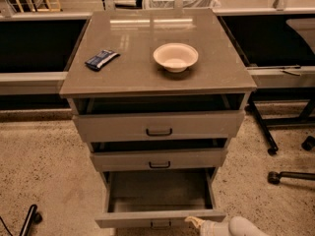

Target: Close bottom drawer

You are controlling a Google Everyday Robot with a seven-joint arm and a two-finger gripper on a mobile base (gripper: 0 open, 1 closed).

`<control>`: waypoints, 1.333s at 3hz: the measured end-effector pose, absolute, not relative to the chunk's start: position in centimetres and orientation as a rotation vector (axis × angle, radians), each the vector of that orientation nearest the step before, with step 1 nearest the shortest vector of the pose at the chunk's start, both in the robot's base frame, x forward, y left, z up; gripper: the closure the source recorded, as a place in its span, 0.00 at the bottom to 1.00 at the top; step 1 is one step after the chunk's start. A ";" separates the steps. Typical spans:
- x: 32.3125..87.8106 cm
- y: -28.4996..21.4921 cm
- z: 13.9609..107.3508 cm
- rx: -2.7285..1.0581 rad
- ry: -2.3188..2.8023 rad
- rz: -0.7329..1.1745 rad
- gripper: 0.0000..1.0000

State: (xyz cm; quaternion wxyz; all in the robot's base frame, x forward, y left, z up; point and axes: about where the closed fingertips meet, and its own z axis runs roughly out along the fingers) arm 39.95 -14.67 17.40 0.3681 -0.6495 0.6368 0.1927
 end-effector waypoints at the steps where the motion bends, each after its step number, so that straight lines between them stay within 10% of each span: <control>1: 43.6 -13.4 17.5 -1.659 1.629 0.456 0.03; 4: 51.1 -10.5 16.9 -1.661 1.600 0.483 0.72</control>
Offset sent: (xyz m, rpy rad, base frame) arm 0.1030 0.0290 -0.0015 -0.0195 -0.0498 -0.0183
